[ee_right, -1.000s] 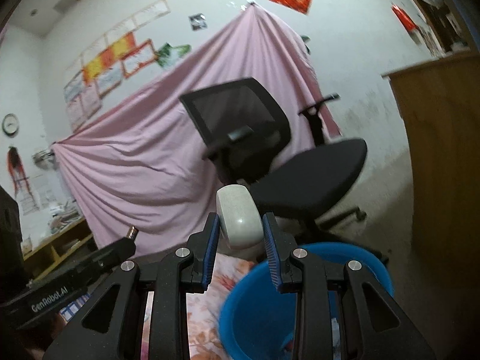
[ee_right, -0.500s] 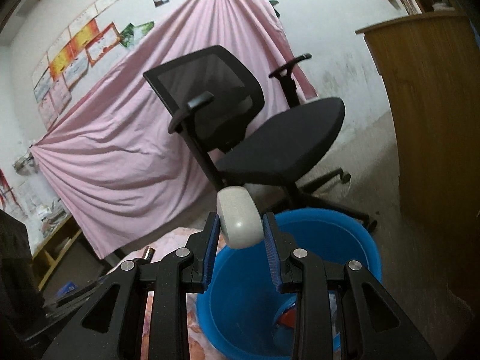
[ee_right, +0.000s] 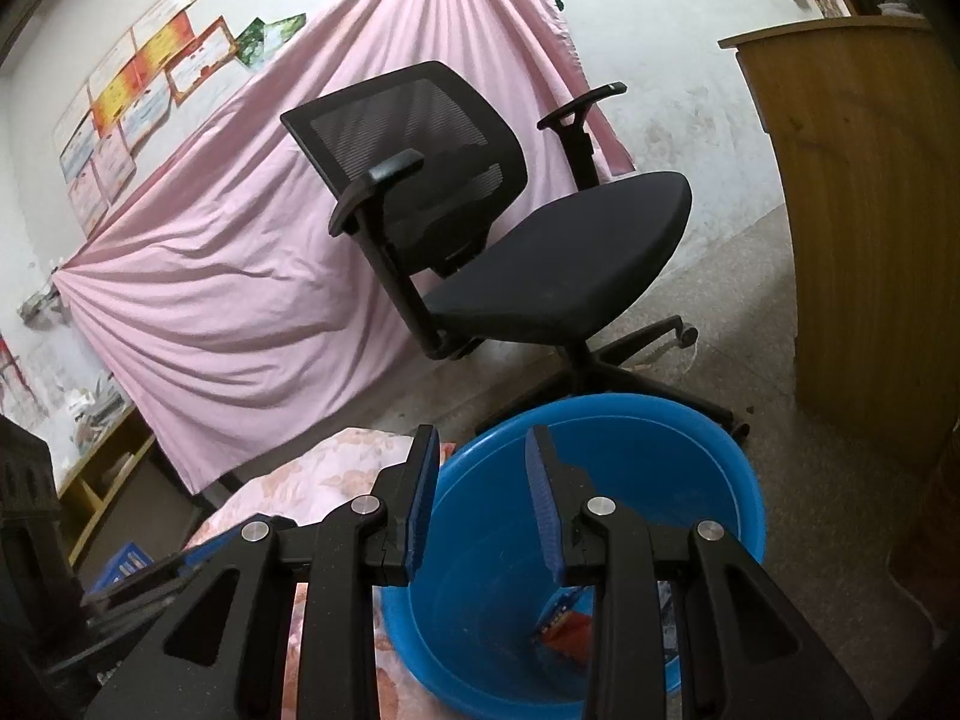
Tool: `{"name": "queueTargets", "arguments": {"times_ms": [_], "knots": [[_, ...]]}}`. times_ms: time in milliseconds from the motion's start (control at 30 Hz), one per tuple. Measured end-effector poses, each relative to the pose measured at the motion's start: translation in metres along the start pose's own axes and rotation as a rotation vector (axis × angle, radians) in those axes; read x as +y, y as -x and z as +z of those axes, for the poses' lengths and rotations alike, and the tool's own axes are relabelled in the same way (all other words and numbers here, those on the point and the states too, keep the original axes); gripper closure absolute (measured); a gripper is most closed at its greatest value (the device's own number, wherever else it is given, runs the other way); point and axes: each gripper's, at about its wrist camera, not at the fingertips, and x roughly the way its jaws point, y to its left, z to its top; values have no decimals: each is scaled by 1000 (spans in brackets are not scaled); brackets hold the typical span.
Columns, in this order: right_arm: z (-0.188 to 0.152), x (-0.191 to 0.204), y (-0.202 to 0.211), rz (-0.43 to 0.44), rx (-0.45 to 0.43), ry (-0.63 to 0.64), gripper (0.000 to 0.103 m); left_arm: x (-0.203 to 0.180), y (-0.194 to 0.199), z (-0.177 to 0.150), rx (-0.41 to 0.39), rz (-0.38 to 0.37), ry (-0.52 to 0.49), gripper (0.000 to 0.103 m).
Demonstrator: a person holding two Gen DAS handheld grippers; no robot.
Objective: Collect trash
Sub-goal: 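Open both tools to drop the battery and soap bar into the bucket, then move both open tools back over the trash on the table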
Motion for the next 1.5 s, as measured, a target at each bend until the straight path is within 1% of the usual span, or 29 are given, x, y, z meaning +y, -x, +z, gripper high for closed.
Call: {"name": "queueTargets", "arguments": {"times_ms": [133, 200, 333, 400, 467, 533, 600, 633, 667, 700, 767, 833, 933, 1033, 1067, 1200, 1367, 1500], "knots": [[2, 6, 2, 12, -20, 20, 73, 10, 16, 3, -41, 19, 12, 66], [2, 11, 5, 19, -44, 41, 67, 16, 24, 5, -63, 33, 17, 65], [3, 26, 12, 34, -96, 92, 65, 30, 46, 6, -117, 67, 34, 57], [2, 34, 13, 40, -113, 115, 58, 39, 59, 6, -149, 87, 48, 54], [2, 44, 15, 53, -132, 139, 54, 48, 69, 7, -175, 107, 60, 50], [1, 56, 16, 65, -152, 164, 52, 57, 79, 6, -202, 133, 71, 48], [2, 67, 18, 77, -175, 186, 49, 67, 90, 5, -230, 167, 82, 41], [1, 73, 19, 82, -189, 200, 47, 70, 95, 3, -244, 184, 88, 32], [0, 78, 20, 84, -198, 209, 39, 75, 102, 1, -269, 213, 100, 21], [-1, 83, 21, 91, -212, 219, 29, 80, 108, -1, -291, 238, 111, 17], [-3, 93, 24, 109, -241, 235, 25, 92, 123, -8, -343, 288, 141, 6], [-5, 103, 26, 122, -268, 249, 22, 104, 136, -15, -387, 333, 172, 2], [-8, 115, 26, 150, -293, 254, 16, 119, 151, -24, -421, 392, 187, 2], [-12, 128, 25, 183, -312, 270, 6, 133, 168, -35, -449, 447, 186, 2], [-13, 131, 25, 191, -317, 277, 0, 137, 174, -40, -459, 468, 181, 2], [-23, 154, 26, 232, -343, 329, 0, 151, 192, -53, -487, 516, 177, 2], [-37, 180, 27, 256, -365, 389, 0, 169, 208, -67, -503, 558, 174, 2], [-50, 200, 21, 283, -354, 435, 0, 181, 215, -79, -505, 592, 153, 2]]}}
